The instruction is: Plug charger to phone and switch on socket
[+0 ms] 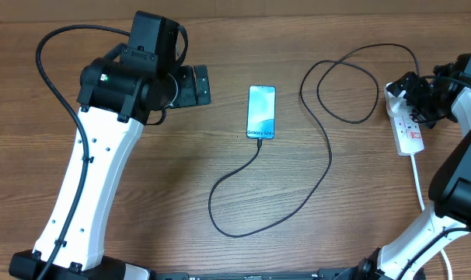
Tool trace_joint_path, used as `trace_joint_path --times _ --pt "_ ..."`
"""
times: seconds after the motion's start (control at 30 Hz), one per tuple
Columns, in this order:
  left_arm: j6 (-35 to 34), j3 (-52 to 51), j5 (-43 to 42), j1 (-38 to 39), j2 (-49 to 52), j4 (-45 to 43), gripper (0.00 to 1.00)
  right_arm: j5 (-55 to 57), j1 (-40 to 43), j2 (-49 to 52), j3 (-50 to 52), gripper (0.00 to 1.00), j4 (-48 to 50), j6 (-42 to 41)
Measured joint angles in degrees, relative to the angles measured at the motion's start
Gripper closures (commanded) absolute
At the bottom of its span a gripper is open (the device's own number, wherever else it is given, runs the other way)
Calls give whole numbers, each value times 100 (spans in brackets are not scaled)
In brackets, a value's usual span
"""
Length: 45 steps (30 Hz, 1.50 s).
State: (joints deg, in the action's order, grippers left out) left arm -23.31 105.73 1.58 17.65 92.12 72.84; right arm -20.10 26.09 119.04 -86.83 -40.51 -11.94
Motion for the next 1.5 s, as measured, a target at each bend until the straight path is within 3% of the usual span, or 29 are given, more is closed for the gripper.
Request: trace_joint_path --times 1.5 --pt "0 0 0 0 0 0 0 22 55 4 -7 0 79 81"
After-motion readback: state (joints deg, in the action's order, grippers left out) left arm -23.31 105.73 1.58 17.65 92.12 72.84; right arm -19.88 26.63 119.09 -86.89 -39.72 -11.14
